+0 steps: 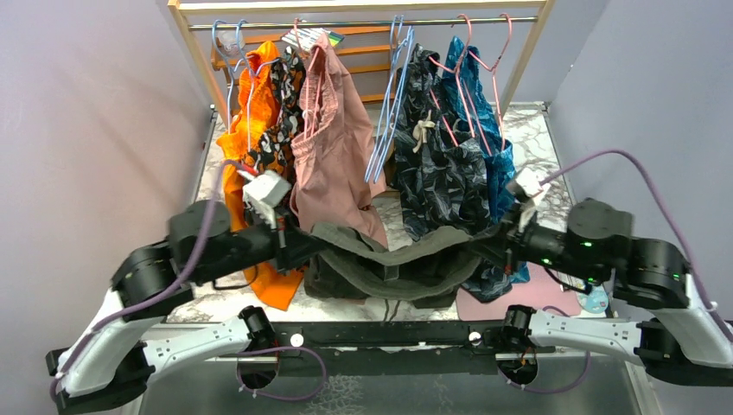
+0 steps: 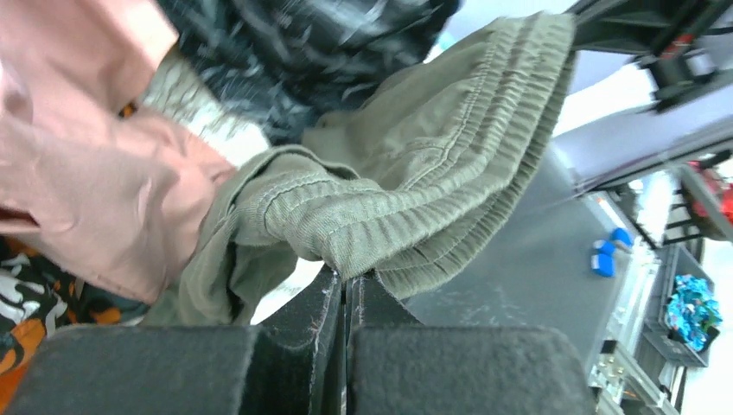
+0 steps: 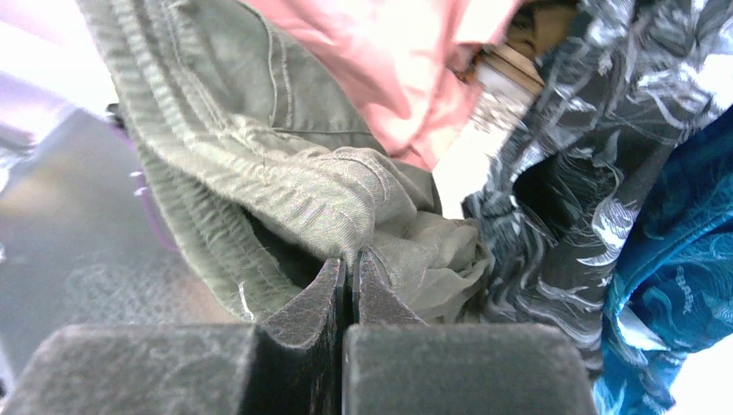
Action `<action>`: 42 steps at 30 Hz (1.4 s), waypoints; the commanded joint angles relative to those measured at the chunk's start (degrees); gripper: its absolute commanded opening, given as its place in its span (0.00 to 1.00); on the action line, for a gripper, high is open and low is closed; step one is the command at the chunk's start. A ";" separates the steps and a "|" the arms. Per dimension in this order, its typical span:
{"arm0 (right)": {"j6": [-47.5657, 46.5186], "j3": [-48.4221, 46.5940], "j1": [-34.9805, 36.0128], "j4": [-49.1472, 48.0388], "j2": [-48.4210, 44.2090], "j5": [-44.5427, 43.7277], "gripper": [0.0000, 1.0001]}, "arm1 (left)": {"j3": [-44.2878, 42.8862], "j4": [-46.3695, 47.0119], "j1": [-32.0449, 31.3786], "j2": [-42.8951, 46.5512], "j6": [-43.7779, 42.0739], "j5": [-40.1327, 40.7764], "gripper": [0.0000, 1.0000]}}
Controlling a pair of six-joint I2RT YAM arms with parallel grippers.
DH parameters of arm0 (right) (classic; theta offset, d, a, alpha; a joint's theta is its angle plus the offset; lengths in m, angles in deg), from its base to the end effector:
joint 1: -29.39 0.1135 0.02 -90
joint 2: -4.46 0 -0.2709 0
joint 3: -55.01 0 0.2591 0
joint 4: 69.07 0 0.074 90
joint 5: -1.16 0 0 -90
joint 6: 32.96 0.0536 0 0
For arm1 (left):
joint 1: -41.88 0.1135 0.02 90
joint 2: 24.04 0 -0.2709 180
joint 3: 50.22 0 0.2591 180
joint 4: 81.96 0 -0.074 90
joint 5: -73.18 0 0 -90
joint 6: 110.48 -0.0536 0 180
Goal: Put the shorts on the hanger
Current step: Adjust the shorts at the center of the board.
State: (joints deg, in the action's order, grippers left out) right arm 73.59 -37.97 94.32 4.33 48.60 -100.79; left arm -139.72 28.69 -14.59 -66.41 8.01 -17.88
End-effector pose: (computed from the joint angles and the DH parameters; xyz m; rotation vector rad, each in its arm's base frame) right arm 0.0571 0.0959 0.4447 -0.7162 1.9317 0.6989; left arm 0.0623 -0.0958 0.4377 0.5189 2.0288 -0.9642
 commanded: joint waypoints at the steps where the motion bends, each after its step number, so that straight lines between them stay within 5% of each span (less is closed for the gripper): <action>1: -5.36 -5.48 0.02 -1.04 -2.46 12.00 0.01 | -6.57 1.01 0.13 3.55 -3.79 -7.67 0.00; 12: -8.10 -17.55 0.03 -2.13 -1.08 22.27 0.01 | -18.62 1.16 0.19 2.09 -8.95 -13.93 0.00; 23: -10.25 -15.78 0.03 -7.40 -4.08 31.81 0.01 | -19.66 9.98 0.26 5.62 -9.63 -18.92 0.00; 33: -8.90 -2.57 -0.02 -11.48 0.95 19.02 0.01 | -0.37 17.74 0.31 4.23 -8.50 -22.04 0.00; 42: -1.38 2.42 0.03 -5.23 7.74 -2.97 0.01 | 7.64 13.77 0.26 0.32 -6.15 -6.21 0.00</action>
State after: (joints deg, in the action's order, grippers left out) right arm 67.74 -37.14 94.32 -2.84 55.33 -89.99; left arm -132.58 42.04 -14.48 -65.60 0.07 -32.90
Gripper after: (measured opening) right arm 0.016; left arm 0.016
